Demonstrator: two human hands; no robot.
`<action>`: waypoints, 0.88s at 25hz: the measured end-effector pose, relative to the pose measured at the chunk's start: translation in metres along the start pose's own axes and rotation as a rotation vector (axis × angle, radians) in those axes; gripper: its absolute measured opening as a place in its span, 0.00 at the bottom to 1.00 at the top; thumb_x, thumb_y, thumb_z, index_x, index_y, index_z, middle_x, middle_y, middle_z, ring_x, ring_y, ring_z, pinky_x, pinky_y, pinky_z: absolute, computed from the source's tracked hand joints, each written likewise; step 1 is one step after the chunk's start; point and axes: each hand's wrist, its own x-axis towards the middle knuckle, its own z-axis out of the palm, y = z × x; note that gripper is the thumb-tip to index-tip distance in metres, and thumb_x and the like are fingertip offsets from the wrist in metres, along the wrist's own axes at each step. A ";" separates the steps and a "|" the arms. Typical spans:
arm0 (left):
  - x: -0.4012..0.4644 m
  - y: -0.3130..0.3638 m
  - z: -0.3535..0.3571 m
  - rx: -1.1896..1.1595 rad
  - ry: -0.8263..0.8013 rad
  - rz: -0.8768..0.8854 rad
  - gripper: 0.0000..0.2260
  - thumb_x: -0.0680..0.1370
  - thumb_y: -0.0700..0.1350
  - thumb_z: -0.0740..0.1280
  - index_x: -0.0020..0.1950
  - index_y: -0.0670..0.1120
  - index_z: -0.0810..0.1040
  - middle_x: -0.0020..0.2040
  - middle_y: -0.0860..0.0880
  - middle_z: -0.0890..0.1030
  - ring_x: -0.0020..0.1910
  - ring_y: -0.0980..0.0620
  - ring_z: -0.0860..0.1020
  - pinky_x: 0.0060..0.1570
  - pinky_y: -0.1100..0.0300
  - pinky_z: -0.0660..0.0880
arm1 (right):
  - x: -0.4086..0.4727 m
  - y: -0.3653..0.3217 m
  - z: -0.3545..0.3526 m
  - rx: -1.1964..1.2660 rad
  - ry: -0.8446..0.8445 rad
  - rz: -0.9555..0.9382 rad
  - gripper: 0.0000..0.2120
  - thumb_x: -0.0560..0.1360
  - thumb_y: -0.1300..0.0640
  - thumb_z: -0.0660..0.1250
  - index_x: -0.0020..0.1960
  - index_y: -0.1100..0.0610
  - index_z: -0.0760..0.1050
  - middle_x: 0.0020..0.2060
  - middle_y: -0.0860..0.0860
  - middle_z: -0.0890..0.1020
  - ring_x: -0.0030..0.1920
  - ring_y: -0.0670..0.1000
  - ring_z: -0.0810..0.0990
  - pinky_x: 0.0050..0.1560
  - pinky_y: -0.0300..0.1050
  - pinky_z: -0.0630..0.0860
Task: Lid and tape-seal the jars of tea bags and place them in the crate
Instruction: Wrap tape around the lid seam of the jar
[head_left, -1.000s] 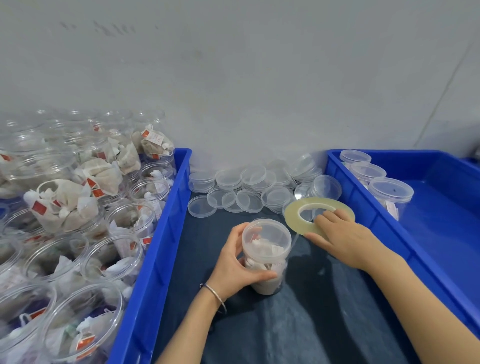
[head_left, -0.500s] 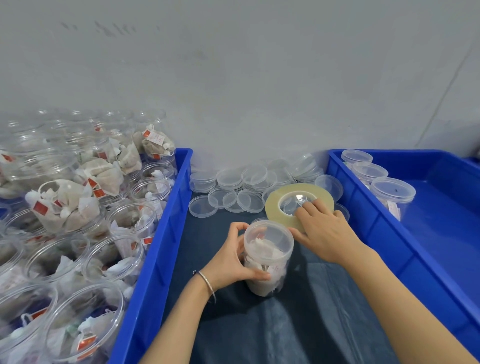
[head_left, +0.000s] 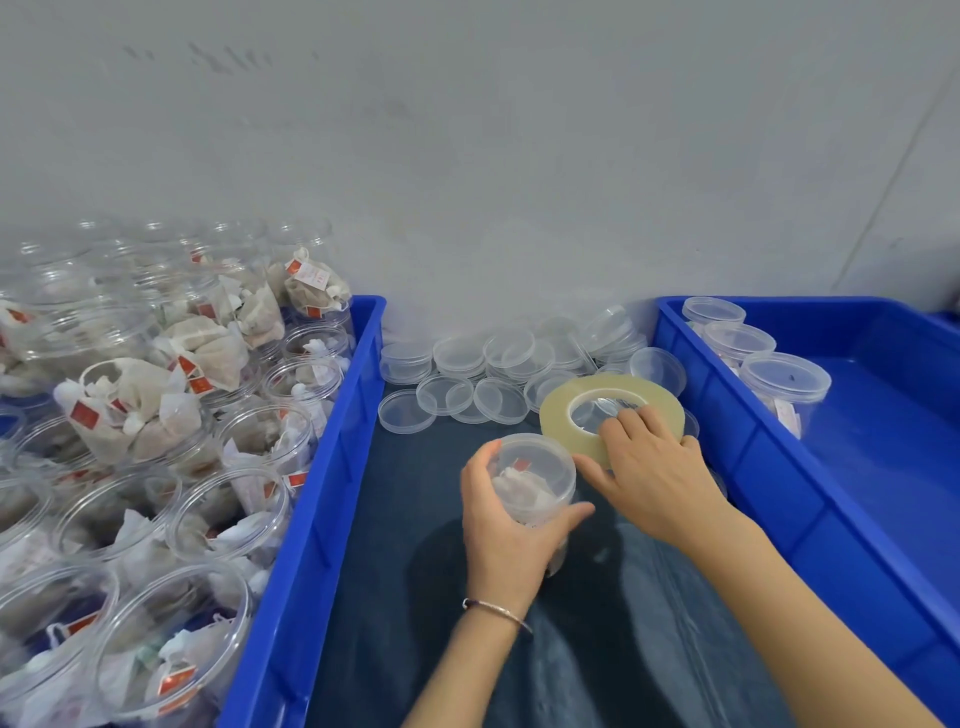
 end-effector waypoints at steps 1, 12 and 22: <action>0.001 0.000 0.003 0.012 0.049 0.012 0.37 0.57 0.45 0.83 0.59 0.59 0.67 0.57 0.58 0.73 0.56 0.70 0.71 0.52 0.78 0.65 | -0.003 0.003 -0.001 -0.026 -0.002 0.000 0.24 0.77 0.34 0.46 0.54 0.53 0.68 0.55 0.46 0.71 0.61 0.49 0.66 0.44 0.48 0.68; 0.030 -0.008 -0.025 0.085 -0.109 -0.002 0.37 0.56 0.49 0.83 0.61 0.56 0.70 0.53 0.62 0.78 0.52 0.70 0.74 0.48 0.78 0.68 | -0.040 0.057 -0.029 -0.040 0.011 -0.111 0.17 0.73 0.34 0.48 0.45 0.47 0.61 0.43 0.41 0.69 0.48 0.42 0.67 0.30 0.35 0.58; 0.030 -0.015 -0.038 0.032 -0.251 0.012 0.36 0.56 0.47 0.82 0.61 0.54 0.72 0.54 0.62 0.79 0.56 0.61 0.77 0.55 0.65 0.74 | -0.017 0.068 -0.021 -0.049 -0.060 0.014 0.23 0.75 0.31 0.44 0.53 0.46 0.67 0.55 0.37 0.70 0.60 0.43 0.66 0.41 0.39 0.68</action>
